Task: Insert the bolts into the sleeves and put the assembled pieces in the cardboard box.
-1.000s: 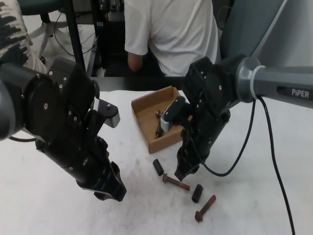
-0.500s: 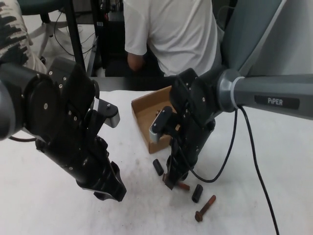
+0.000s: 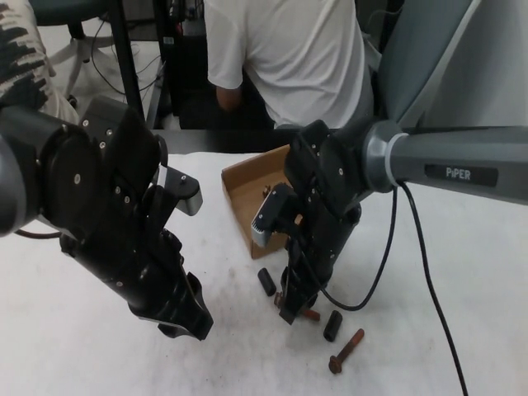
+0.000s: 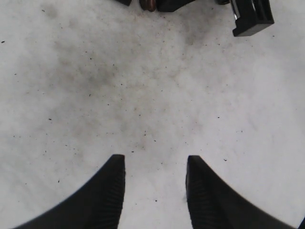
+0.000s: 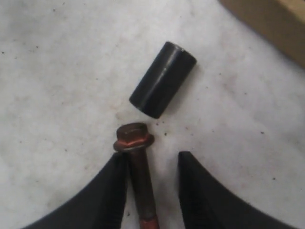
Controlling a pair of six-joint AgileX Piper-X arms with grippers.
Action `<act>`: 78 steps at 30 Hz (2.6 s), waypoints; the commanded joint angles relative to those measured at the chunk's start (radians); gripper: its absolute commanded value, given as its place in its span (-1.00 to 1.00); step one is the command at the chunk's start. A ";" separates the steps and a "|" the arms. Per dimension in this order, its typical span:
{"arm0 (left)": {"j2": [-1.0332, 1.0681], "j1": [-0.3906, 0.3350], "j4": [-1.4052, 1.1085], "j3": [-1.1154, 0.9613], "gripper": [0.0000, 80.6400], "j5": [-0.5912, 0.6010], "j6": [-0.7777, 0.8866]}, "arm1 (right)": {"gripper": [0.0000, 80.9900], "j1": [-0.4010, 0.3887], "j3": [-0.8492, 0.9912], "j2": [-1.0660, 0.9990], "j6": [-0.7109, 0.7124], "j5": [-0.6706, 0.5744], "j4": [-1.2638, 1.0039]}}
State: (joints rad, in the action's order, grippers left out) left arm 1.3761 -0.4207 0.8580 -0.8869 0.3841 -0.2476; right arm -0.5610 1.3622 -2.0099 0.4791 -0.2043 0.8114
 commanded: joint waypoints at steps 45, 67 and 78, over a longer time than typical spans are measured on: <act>-0.003 -0.003 0.020 -0.008 -0.04 0.067 0.024 | -0.98 -0.044 0.010 0.348 -0.013 0.015 -0.094; 0.044 -0.127 -0.357 -0.043 -0.09 -0.114 0.803 | -0.98 0.025 0.010 0.621 -0.009 0.018 -0.094; 0.177 -0.178 -0.367 -0.073 -0.19 -0.136 0.952 | -0.98 0.025 0.010 0.701 -0.016 0.018 -0.091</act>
State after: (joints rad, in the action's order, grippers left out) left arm 1.5363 -0.5939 0.4997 -0.9450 0.2828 0.6886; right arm -0.5375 1.3678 -1.3375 0.4704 -0.1805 0.7249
